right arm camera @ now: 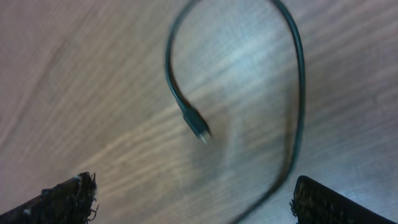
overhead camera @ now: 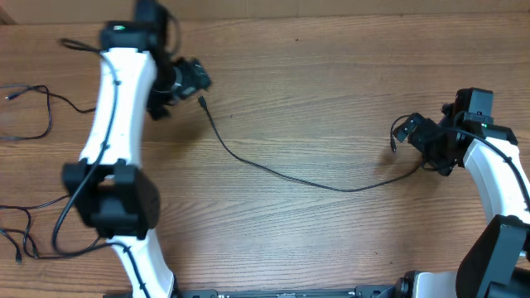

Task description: Untangle cables

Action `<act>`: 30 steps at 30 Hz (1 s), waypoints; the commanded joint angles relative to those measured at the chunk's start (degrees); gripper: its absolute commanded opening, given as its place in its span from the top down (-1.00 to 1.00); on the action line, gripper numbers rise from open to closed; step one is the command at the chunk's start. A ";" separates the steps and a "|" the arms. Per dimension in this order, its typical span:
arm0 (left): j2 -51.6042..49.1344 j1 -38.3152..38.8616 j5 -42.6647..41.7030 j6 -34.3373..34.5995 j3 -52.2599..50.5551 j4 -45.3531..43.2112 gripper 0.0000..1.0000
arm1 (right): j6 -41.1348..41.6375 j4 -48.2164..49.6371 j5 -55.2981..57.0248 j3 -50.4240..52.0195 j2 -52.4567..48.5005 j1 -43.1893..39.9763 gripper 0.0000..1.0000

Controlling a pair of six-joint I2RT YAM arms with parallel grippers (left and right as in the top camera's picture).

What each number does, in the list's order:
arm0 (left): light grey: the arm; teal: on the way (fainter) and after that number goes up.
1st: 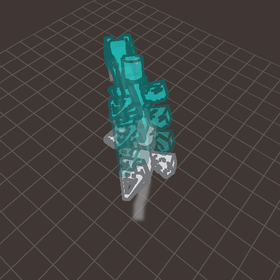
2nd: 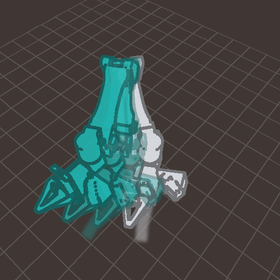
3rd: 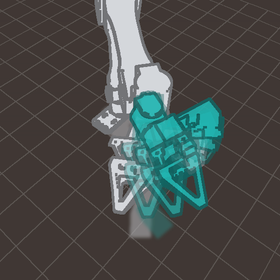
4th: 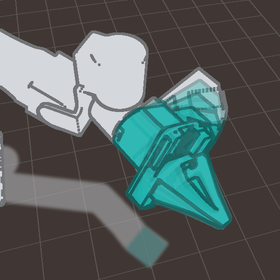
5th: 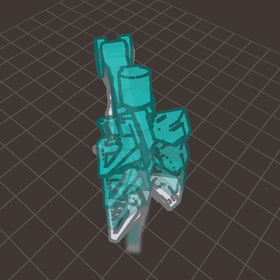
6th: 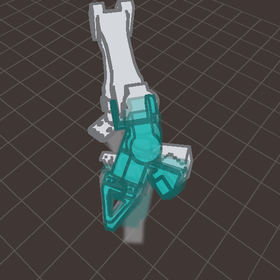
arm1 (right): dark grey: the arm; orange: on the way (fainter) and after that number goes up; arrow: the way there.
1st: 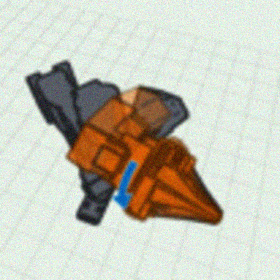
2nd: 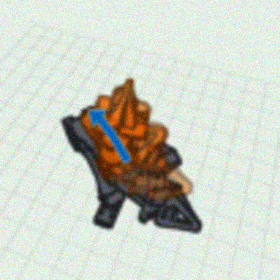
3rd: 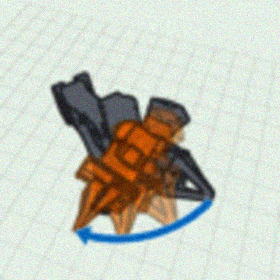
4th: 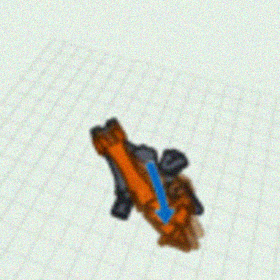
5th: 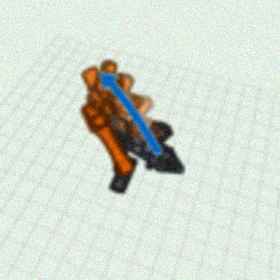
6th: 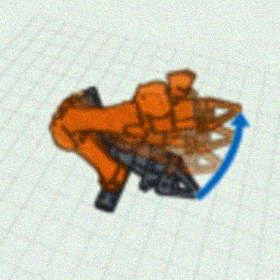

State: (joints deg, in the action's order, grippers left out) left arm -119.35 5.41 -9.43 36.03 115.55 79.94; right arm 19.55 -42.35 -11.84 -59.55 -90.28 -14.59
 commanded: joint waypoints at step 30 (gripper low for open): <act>-14.80 37.42 -0.44 35.21 0.74 -4.37 -0.99 | 8.66 -13.03 -15.89 -2.47 0.26 -16.59 -1.00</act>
State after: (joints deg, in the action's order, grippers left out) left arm -133.03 40.47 -16.84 61.80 115.55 75.48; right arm 27.20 -53.87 -26.79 -60.42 -90.28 -28.49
